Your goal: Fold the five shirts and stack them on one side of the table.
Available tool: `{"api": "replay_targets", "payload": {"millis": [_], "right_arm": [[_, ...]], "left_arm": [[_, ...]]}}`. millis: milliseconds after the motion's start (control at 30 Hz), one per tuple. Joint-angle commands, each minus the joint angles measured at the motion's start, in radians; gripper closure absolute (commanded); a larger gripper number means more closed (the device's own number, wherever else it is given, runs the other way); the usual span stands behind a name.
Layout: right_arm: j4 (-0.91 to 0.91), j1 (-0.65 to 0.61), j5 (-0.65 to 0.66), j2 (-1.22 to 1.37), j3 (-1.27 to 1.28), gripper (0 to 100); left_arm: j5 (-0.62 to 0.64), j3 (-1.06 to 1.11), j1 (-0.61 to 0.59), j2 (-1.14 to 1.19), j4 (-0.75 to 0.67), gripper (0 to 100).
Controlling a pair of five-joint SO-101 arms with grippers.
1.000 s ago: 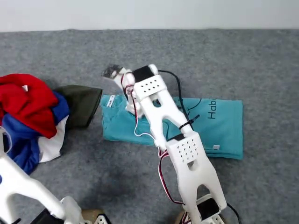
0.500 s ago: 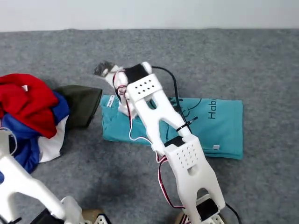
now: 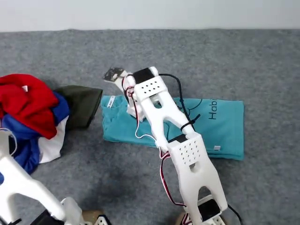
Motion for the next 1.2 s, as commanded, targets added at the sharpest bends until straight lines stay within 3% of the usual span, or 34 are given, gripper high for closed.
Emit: {"api": "replay_targets", "payload": {"millis": [0,133,433,633,1000,1167], "right_arm": [[0.119,0.004,-0.02,-0.077,-0.11,98.9],[0.127,0.119,-0.14,-0.173,-0.08,98.5],[0.124,0.377,-0.203,-0.53,0.365,97.0],[0.093,0.59,-0.264,-0.662,0.537,75.0],[-0.263,0.762,-0.287,-0.665,0.884,74.5],[-0.409,0.78,-0.285,-0.661,0.991,74.5]], "left_arm": [[0.006,-0.007,0.006,-0.034,-0.018,99],[0.006,-0.007,0.006,-0.034,-0.02,99],[0.0,-0.022,0.008,-0.034,-0.057,99],[-0.002,-0.022,0.009,-0.034,-0.055,98],[0.003,-0.016,0.166,-0.034,-0.048,98],[0.006,-0.013,0.203,-0.029,-0.048,98]]}}
